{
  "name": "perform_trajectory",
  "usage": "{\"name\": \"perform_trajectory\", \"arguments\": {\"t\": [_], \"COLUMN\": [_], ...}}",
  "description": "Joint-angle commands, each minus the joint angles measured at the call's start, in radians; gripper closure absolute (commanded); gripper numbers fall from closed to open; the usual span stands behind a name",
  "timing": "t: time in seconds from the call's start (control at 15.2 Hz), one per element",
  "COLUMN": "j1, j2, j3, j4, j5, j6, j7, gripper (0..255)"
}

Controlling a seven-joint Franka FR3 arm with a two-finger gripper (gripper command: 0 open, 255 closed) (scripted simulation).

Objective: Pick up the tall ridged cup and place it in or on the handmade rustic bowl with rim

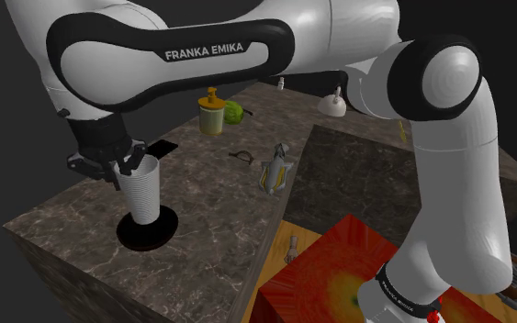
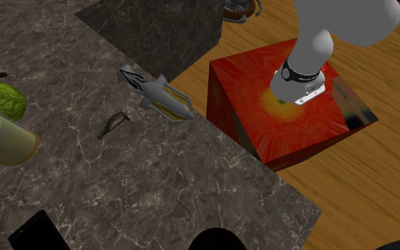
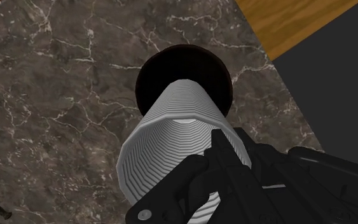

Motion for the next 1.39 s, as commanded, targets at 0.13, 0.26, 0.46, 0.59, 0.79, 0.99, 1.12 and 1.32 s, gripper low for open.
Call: {"name": "perform_trajectory", "arguments": {"t": [0.13,0.26,0.46,0.59,0.79,0.99,1.12,1.32], "j1": [-0.008,-0.01,-0.009,-0.009,-0.009,-0.009,-0.009,0.012], "j2": [0.007,0.01,0.011,0.011,0.011,0.011,0.011,0.005], "j3": [-0.004,-0.005,-0.005,-0.005,-0.005,-0.005,-0.005,0.0], "j4": [-0.048,-0.063,-0.063,-0.063,-0.063,-0.063,-0.063,0.033], "j5": [-0.007,-0.01,-0.01,-0.01,-0.01,-0.01,-0.01,-0.001], "j6": [0.053,0.07,0.069,0.069,0.069,0.069,0.069,-0.026], "j7": [0.01,0.014,0.014,0.014,0.014,0.014,0.014,0.0], "gripper": [255,255,255,255,0,0,0,0]}}
